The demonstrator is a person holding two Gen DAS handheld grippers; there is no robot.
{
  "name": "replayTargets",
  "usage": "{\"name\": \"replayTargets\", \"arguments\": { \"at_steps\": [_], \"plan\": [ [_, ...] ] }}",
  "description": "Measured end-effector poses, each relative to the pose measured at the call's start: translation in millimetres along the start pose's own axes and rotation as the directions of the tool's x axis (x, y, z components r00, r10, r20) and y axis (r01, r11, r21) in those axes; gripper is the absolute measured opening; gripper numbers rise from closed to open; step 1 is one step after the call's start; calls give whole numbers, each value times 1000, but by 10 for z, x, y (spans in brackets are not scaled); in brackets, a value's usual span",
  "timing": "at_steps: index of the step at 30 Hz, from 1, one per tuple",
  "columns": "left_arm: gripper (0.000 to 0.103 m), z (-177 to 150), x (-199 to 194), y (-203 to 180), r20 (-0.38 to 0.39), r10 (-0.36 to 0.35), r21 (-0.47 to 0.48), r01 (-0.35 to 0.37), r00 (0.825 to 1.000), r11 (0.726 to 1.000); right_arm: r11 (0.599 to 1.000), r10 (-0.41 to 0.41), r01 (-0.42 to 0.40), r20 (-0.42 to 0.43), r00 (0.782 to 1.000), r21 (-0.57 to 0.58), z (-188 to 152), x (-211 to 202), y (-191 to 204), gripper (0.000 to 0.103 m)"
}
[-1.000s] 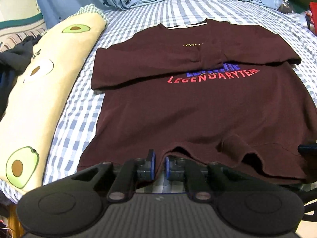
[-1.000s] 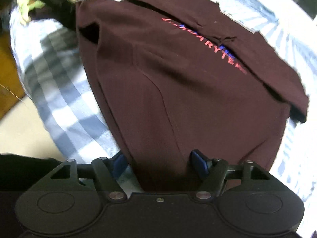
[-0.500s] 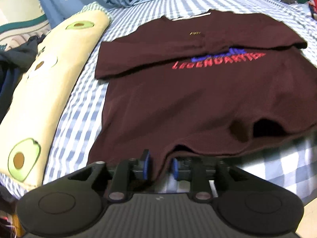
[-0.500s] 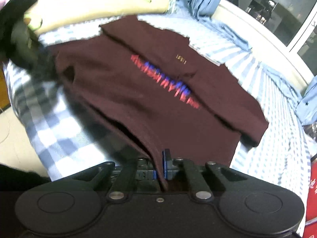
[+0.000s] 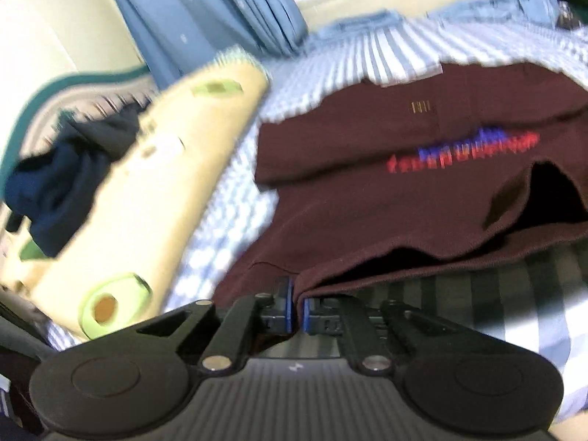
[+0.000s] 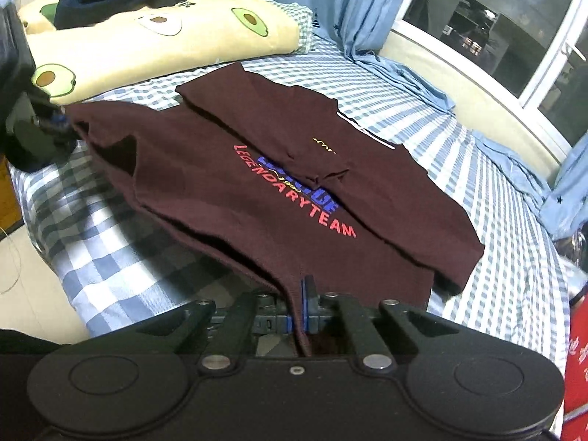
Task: Fold small clothes
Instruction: 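Lift the hem with both grippers and fold it over toward the collar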
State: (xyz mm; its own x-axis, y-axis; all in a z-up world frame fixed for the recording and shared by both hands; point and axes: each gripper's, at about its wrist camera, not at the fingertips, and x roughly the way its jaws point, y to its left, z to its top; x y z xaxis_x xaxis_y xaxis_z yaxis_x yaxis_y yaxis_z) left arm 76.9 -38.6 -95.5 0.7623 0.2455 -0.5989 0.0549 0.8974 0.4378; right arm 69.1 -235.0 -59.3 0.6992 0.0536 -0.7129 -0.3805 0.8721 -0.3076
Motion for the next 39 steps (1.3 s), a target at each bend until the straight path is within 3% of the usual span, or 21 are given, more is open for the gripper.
{"name": "replayTargets", "arguments": {
  "at_steps": [4,10,17,22,26,31,39],
  "plan": [
    [2,129,-336,67,110,31,-4,-31,993,1000,1000,-12,12,38,999,-8,-59,-196,-18,4],
    [2,160,-750,213,156,26,5,-28,987,1000,1000,10,-10,69,998,2,-49,-528,-80,3],
    [3,77,-1028,320,141,-5,71,-5,990,997,999,42,-41,54,998,-16,-55,-941,14,3],
    [3,53,-795,207,62,-6,134,-2,998,991,998,19,-23,69,997,52,142,-825,-105,3],
    [4,121,-626,277,42,-7,126,2,999,992,999,19,-21,83,996,32,352,-660,-183,3],
    [5,544,-441,417,69,-12,98,5,998,995,1000,0,-2,103,995,23,680,-407,-380,3],
    [5,1774,302,414,110,-73,159,55,991,986,995,-79,72,104,991,69,1324,385,-1073,3]
  ]
}}
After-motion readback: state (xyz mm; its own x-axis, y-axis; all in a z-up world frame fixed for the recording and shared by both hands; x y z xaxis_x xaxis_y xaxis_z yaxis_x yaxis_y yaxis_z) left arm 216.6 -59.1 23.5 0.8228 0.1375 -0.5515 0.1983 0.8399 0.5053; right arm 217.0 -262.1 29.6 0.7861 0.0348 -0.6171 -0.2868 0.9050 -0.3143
